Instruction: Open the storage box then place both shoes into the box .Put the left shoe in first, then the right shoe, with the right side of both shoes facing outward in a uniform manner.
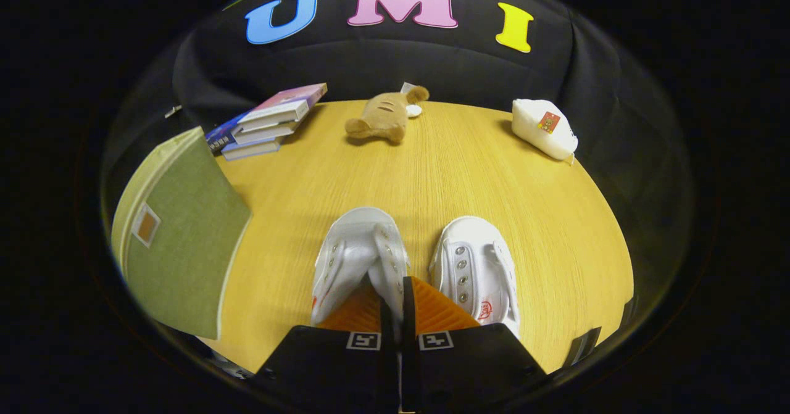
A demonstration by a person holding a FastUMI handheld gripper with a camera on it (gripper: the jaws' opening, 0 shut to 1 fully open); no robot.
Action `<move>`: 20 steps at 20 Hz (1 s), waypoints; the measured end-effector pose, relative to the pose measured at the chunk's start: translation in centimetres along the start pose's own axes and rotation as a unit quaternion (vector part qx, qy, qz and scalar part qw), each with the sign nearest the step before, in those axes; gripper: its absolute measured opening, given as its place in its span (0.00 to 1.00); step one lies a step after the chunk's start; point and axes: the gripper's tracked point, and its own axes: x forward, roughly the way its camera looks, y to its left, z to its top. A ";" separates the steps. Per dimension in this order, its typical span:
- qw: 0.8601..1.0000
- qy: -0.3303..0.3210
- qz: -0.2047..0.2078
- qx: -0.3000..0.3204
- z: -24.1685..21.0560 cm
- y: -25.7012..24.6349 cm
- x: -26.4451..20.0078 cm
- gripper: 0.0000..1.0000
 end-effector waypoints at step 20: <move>0.986 0.118 0.098 0.069 9.2 27.2 -7.8 0.07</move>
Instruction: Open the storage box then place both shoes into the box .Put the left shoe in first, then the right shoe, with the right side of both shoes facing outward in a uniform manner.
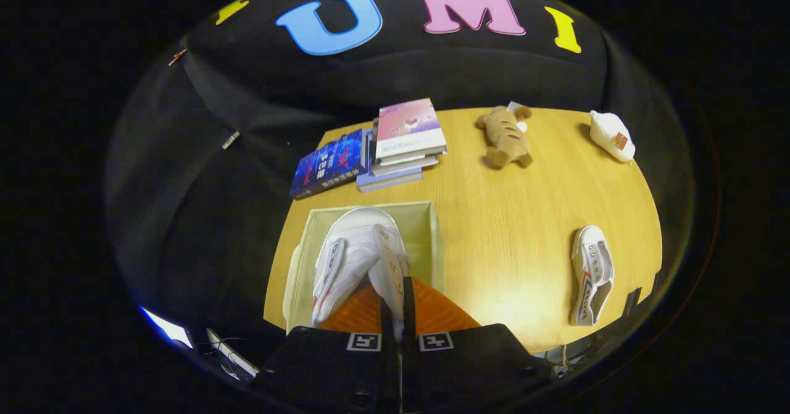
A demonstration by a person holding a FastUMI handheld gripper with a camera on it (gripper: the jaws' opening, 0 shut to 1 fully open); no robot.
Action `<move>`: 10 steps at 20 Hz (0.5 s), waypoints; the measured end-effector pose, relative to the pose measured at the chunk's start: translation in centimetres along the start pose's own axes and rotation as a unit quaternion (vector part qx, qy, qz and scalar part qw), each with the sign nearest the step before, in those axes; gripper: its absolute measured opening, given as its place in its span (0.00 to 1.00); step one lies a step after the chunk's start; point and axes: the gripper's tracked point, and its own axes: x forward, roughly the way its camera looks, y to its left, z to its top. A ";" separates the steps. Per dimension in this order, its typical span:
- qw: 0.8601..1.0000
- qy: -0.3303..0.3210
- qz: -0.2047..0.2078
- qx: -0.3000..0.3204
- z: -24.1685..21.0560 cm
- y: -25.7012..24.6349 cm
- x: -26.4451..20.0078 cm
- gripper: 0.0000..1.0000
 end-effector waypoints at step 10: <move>0.998 0.045 -0.034 0.024 -3.7 4.5 8.3 0.08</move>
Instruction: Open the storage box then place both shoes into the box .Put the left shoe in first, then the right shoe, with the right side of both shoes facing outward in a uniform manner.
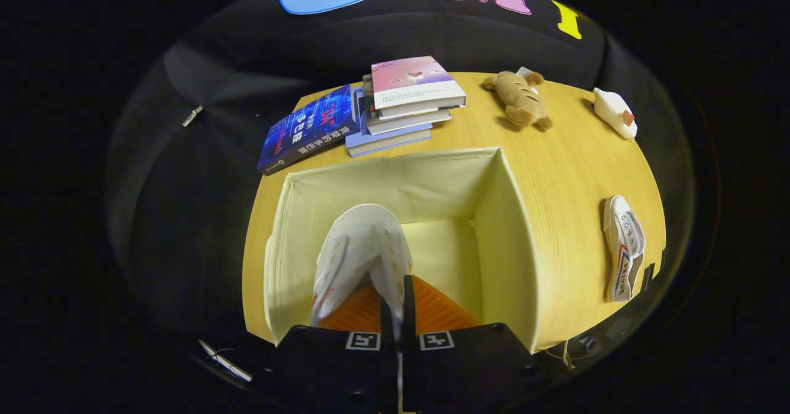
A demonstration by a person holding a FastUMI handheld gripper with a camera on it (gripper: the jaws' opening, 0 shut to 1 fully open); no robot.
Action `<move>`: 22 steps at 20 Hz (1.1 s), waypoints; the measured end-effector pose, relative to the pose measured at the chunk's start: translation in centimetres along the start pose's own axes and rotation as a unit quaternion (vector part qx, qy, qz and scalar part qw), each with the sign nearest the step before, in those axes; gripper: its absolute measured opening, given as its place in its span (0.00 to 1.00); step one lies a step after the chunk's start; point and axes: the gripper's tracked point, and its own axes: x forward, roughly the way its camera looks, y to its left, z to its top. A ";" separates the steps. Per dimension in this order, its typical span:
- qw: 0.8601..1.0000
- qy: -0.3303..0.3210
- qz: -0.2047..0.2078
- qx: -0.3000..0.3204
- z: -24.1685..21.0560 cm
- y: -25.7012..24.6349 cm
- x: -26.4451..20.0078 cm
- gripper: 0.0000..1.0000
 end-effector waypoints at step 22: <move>0.969 -0.189 -0.047 -0.153 4.2 -30.9 -16.3 0.92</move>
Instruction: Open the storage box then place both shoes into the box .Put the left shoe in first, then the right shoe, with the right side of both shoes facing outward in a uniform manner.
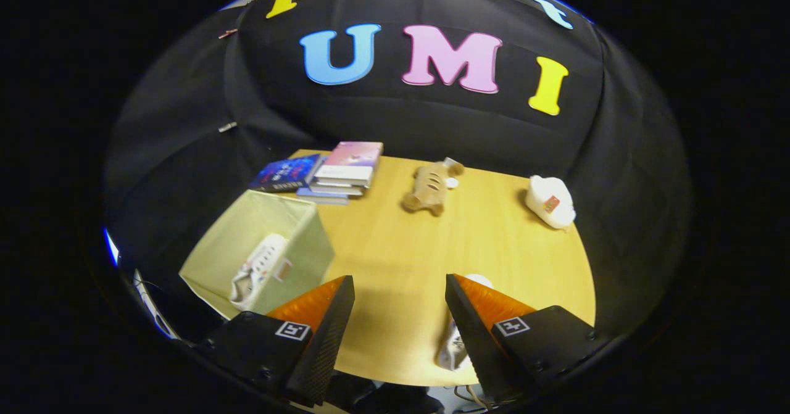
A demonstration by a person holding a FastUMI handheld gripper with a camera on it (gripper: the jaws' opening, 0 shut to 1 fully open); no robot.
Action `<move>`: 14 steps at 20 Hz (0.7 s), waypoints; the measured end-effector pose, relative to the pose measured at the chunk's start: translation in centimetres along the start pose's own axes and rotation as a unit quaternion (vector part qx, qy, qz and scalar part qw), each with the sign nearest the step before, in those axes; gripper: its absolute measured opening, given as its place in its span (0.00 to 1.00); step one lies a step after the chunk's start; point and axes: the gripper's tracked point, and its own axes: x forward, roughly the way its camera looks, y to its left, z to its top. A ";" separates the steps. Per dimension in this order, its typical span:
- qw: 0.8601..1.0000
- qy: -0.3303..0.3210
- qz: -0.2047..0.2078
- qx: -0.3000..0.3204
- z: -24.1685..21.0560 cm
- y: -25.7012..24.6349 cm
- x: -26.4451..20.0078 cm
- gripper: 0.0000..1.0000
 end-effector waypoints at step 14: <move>0.984 0.157 -0.073 -0.030 -15.5 -11.7 8.7 0.87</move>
